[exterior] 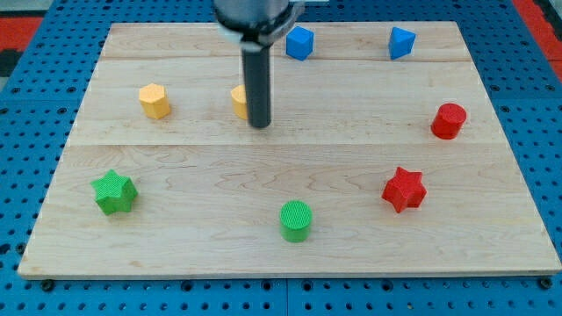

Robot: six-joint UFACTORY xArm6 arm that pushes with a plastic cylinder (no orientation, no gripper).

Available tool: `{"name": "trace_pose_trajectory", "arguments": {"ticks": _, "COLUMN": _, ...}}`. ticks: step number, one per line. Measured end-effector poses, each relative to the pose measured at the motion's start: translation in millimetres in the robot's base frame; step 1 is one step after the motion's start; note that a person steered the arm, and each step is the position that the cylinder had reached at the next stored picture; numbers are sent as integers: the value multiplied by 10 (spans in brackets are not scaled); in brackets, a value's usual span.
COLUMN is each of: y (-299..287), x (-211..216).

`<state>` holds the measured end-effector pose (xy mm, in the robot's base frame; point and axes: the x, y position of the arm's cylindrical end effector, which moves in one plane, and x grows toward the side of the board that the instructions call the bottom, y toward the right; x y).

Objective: Place the yellow heart to the top left of the board

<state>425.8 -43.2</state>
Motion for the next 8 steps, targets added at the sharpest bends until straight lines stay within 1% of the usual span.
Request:
{"name": "trace_pose_trajectory", "arguments": {"ticks": 1, "y": -185, "x": -236}}
{"name": "trace_pose_trajectory", "arguments": {"ticks": 2, "y": 180, "x": -26}}
{"name": "trace_pose_trajectory", "arguments": {"ticks": 3, "y": 139, "x": -531}}
{"name": "trace_pose_trajectory", "arguments": {"ticks": 4, "y": -264, "x": -1118}}
{"name": "trace_pose_trajectory", "arguments": {"ticks": 5, "y": -198, "x": -627}}
{"name": "trace_pose_trajectory", "arguments": {"ticks": 6, "y": -496, "x": -527}}
{"name": "trace_pose_trajectory", "arguments": {"ticks": 7, "y": -708, "x": -1070}}
{"name": "trace_pose_trajectory", "arguments": {"ticks": 8, "y": -819, "x": -1113}}
